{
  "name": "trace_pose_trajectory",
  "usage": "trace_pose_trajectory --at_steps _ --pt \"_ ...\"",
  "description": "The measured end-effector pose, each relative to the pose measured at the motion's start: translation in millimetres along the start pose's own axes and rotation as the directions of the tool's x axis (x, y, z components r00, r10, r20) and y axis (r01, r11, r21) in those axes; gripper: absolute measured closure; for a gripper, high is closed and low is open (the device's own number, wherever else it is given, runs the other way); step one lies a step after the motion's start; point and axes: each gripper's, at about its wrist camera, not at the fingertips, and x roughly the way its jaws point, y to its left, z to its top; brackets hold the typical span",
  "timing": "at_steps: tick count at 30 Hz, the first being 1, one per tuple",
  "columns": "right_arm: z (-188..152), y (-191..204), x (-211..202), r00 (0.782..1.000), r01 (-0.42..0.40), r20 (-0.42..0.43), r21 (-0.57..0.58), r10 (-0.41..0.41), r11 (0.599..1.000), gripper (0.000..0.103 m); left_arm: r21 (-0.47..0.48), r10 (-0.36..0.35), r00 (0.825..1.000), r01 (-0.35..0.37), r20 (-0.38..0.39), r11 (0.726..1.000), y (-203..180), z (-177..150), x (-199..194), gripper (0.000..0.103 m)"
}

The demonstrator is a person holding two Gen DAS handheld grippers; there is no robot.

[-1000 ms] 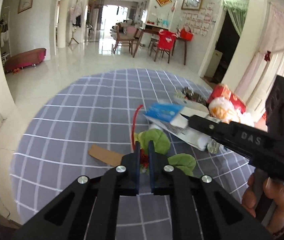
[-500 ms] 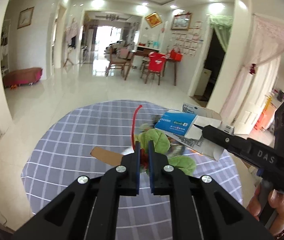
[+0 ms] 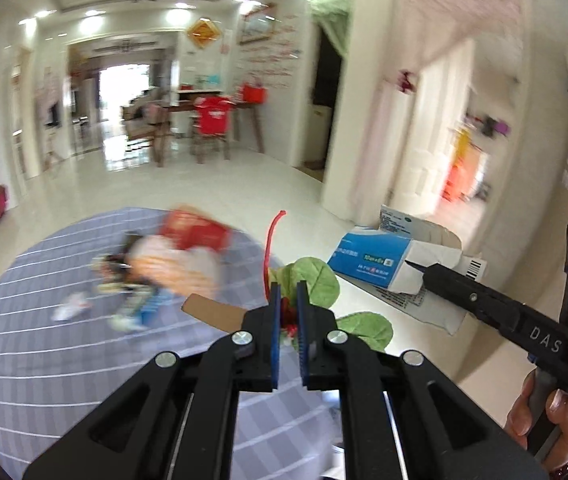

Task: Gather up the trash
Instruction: 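Carry both items over the blue bin and open both tools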

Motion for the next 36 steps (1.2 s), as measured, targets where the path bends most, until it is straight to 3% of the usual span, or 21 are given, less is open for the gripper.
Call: trace_pose_trajectory --at_steps 7,12,18,20,21,22,23,27,36 --pt "-27.5 -93.5 -51.7 0.978 0.208 0.010 0.049 -0.208 0.977 0.094 0.097 -0.104 0.982 0.120 -0.157 0.988 -97.9 -30.4 82.2 0.096" --pt "-55.5 -152.9 -66.8 0.939 0.344 -0.029 0.087 -0.343 0.935 0.094 0.140 -0.120 0.945 0.169 -0.305 0.976 -144.0 -60.4 148.6 0.096" --pt "-84.3 -201.4 -68.9 0.907 0.421 -0.091 0.164 -0.411 0.892 0.094 0.154 -0.134 0.897 0.216 -0.420 0.964 -182.3 -90.7 205.2 0.094" --pt "-89.9 -210.0 -68.0 0.900 0.436 -0.108 0.184 -0.423 0.881 0.094 0.148 -0.140 0.879 0.230 -0.456 0.962 -192.0 -97.2 220.7 0.088" --pt "-93.1 -214.5 -68.9 0.897 0.442 -0.114 0.190 -0.427 0.877 0.094 0.148 -0.131 0.875 0.223 -0.466 0.963 -192.5 -98.9 225.4 0.066" --pt "-95.2 -218.7 -69.9 0.894 0.448 -0.121 0.195 -0.432 0.872 0.094 0.150 -0.109 0.874 0.202 -0.473 0.968 -194.0 -101.6 232.0 0.043" --pt "-98.1 -223.0 -70.8 0.892 0.452 -0.127 0.199 -0.434 0.870 0.094 0.150 -0.098 0.874 0.191 -0.476 0.970 -194.2 -104.6 232.7 0.035" --pt "-105.9 -233.0 -65.7 0.889 0.456 -0.155 0.206 -0.431 0.866 0.094 0.162 -0.072 0.869 0.172 -0.490 0.972 -188.5 -108.1 238.1 0.033" --pt "-109.9 -231.1 -52.1 0.896 0.436 -0.188 0.201 -0.402 0.877 0.094 0.177 -0.048 0.881 0.148 -0.471 0.973 -176.8 -104.3 228.9 0.033"
